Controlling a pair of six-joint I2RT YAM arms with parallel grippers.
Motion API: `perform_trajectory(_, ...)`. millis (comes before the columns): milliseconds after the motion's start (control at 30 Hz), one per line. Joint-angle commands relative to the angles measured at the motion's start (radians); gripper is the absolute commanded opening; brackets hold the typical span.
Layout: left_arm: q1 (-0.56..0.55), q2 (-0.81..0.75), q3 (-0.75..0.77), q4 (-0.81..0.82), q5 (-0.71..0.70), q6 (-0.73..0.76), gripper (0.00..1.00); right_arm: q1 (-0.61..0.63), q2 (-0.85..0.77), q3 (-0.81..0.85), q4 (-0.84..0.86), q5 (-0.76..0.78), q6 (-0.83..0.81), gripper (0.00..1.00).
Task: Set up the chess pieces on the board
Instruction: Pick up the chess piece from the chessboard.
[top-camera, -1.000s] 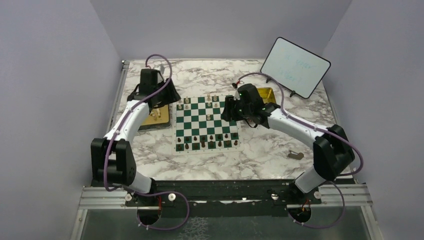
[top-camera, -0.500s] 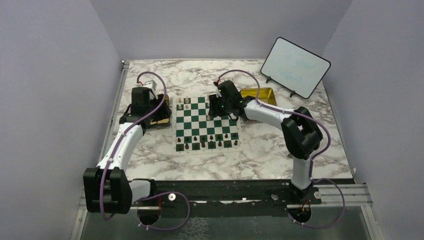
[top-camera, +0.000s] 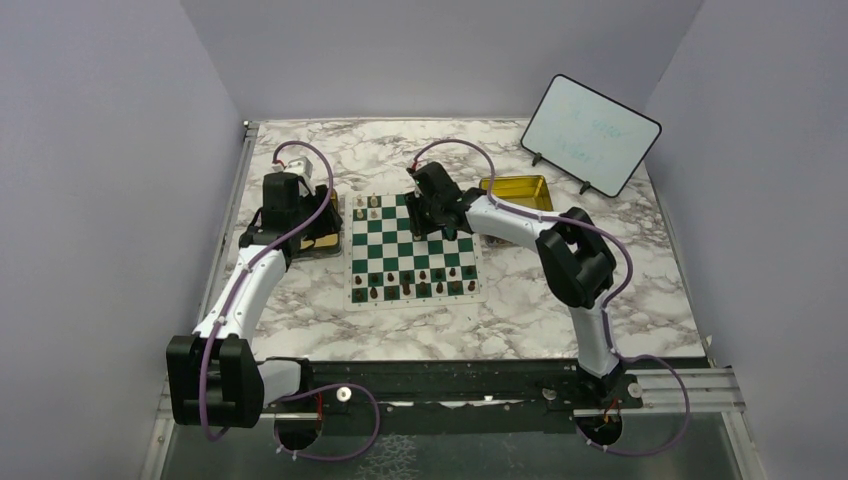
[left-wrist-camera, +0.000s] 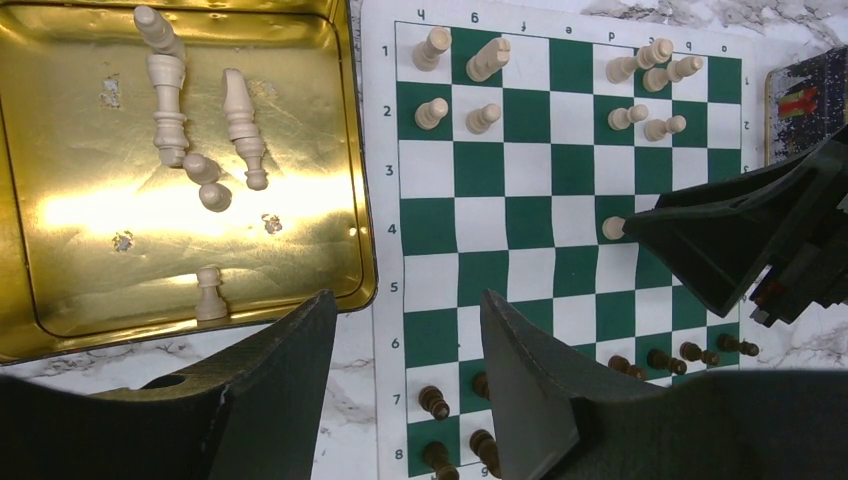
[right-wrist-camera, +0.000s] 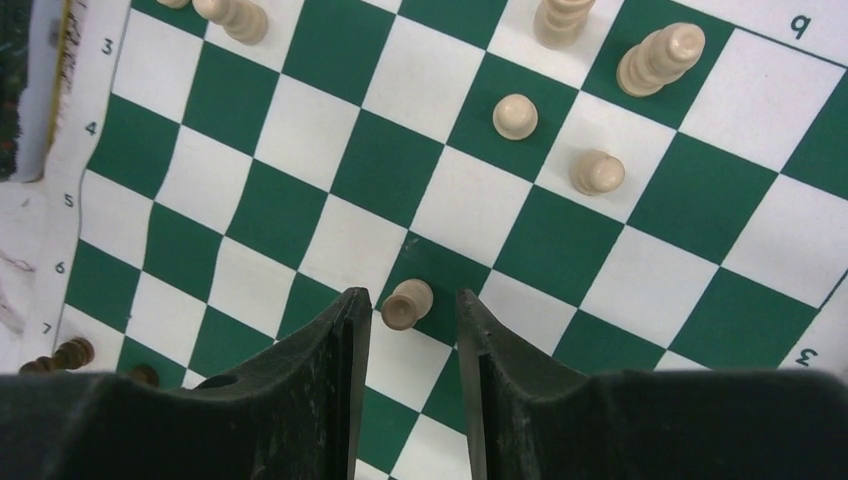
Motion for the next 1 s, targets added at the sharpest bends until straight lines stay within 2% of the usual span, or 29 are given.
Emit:
perform_trajectory(0,0.000,-0.013,-0.001,0.027,0.005,0.005,0.57,0.013,0.028,0.037,-0.049,0.058,-0.037,0.40)
perform_trajectory(300,0.000,-0.011,-0.004,0.030,0.010,0.002,0.57,0.020,0.055,0.058,-0.059,0.044,-0.049,0.34)
perform_trajectory(567,0.000,-0.009,-0.006,0.032,0.019,-0.001,0.57,0.022,0.039,0.079,-0.080,0.026,-0.066,0.19)
perform_trajectory(700,0.001,-0.009,-0.006,0.033,0.022,-0.002,0.57,0.021,0.012,0.099,-0.105,0.021,-0.068,0.16)
perform_trajectory(967,0.000,-0.006,-0.008,0.035,0.034,-0.003,0.57,0.017,-0.021,0.159,-0.190,0.150,-0.111,0.15)
